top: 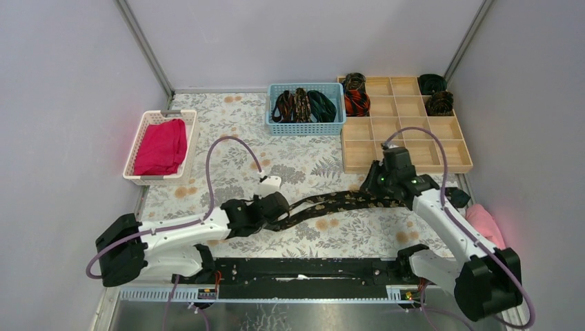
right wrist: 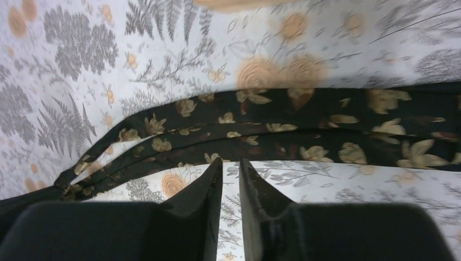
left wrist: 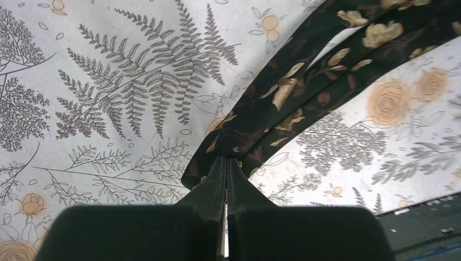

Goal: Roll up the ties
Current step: Flatten out the tie at the center of the board.

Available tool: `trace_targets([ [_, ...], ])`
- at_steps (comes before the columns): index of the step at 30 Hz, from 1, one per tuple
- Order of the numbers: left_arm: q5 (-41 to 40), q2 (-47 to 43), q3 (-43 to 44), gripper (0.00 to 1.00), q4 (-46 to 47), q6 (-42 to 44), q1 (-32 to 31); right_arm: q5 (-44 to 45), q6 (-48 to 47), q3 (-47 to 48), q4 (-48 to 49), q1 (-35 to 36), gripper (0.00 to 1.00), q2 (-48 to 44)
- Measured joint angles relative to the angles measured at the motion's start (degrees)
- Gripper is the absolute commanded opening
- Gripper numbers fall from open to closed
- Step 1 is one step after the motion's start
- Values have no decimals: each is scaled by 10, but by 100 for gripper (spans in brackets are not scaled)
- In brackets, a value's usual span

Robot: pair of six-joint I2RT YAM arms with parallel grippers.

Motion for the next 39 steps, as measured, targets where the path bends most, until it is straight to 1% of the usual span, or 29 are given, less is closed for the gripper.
trace_targets([
  [3, -6, -18, 11, 0, -9, 0, -8, 3, 8, -13, 16, 38, 1, 26],
  [4, -7, -21, 14, 0, -11, 1, -9, 4, 8, -15, 16, 52, 0, 27],
  [7, -10, -24, 18, 0, -16, 6, -10, 10, 22, -26, 21, 105, 0, 35],
  [10, -13, -17, 18, 0, -18, 12, -12, 24, 41, -28, 37, 179, 0, 63],
  [14, -14, -10, 18, 0, -18, 18, -12, 37, 69, -28, 68, 267, 0, 131],
  [17, -15, -14, 18, 0, -18, 21, -12, 50, 89, -28, 96, 305, 0, 185],
  [19, -16, -19, 18, 0, -18, 22, -12, 62, 99, -28, 111, 315, 0, 211],
  [25, -22, -46, 18, 0, -24, 22, -12, 92, 114, -6, 137, 322, 0, 245],
  [33, -42, -59, 18, 0, -42, 18, -12, 108, 118, 82, 187, 323, 0, 349],
  [39, -80, -54, 19, 0, -56, 7, -12, 122, 118, 115, 209, 327, 0, 385],
])
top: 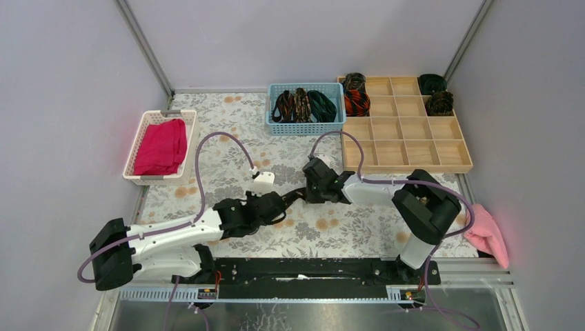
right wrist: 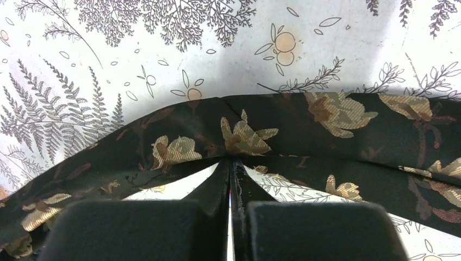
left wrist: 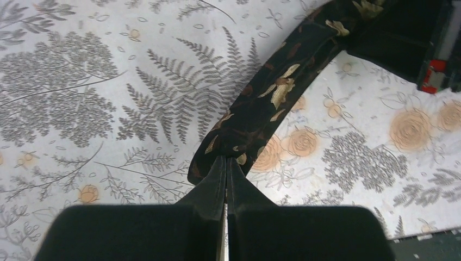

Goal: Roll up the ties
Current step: Flatten out the tie at the center of the board.

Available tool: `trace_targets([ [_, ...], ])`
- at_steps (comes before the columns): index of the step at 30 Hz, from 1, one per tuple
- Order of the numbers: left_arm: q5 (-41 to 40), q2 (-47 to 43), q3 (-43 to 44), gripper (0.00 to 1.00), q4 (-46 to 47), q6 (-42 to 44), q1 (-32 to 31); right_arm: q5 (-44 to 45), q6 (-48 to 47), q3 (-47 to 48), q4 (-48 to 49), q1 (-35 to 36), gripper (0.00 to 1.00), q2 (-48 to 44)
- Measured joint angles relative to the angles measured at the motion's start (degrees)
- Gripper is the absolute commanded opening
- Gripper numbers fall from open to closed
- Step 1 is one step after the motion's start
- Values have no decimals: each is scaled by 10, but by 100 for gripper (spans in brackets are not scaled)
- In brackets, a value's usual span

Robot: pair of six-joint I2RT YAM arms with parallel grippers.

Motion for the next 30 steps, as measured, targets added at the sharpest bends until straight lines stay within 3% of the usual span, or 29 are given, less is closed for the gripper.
trace_targets([
  [13, -142, 122, 19, 0, 11, -58, 59, 32, -17, -16, -27, 3, 0, -25],
  [20, -233, 186, 21, 0, 46, -63, 52, 44, -25, -15, -33, 4, 0, -25],
  [24, -270, 179, 21, 0, 59, -64, 17, 63, -27, 7, -49, 5, 0, -8],
  [30, -261, 111, 4, 0, 70, -65, -14, 92, -33, 55, -62, 5, 0, 32],
])
